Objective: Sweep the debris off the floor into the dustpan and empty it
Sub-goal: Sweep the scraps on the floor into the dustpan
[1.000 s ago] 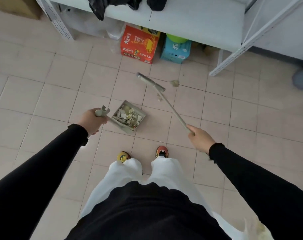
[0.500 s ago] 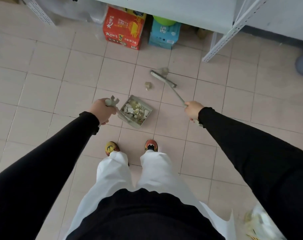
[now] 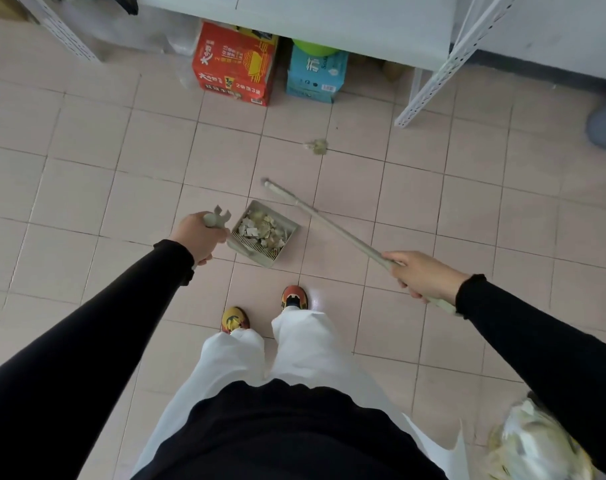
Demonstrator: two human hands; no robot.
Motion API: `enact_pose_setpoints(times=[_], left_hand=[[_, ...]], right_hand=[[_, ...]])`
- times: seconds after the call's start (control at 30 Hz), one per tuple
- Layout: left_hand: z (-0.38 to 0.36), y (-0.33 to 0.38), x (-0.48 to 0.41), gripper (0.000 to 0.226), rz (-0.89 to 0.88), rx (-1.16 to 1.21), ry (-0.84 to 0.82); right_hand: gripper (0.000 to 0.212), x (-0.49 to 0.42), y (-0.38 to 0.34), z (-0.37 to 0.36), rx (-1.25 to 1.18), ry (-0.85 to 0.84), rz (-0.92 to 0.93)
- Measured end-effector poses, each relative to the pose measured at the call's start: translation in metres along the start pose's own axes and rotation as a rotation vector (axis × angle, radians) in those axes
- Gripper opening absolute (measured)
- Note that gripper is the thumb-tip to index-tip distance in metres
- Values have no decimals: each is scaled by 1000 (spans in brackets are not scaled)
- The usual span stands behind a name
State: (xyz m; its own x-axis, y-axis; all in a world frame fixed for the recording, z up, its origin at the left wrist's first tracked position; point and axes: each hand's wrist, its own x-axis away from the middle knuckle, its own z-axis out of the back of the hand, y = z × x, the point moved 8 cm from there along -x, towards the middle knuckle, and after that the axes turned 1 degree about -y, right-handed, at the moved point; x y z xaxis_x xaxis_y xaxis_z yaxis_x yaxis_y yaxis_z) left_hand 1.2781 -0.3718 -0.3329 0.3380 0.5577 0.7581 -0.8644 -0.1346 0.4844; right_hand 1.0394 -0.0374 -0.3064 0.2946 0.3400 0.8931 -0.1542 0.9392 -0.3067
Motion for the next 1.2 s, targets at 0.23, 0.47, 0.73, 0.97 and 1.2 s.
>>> enact_pose_setpoints(times=[0.23,0.47,0.73,0.97,1.2], left_hand=[[-2,-1,1,16,-18,-68,6],[-4,-3,-4,11,-16,-85,27],[-7,6,-4,14,-7,-103,19],[-6,12,-3,17,17,-68,9],[-6,1,2,25,26,-48,-5]], right_hand=[[44,-106,-52,56,105,231,53],[22,-187,-89,118,204,229,-157],[33,-173,-65,21,211,135,-108],[53,-47,-18,-50,19,-39,-22],[52,32,-4,-63,-5,20,-7]])
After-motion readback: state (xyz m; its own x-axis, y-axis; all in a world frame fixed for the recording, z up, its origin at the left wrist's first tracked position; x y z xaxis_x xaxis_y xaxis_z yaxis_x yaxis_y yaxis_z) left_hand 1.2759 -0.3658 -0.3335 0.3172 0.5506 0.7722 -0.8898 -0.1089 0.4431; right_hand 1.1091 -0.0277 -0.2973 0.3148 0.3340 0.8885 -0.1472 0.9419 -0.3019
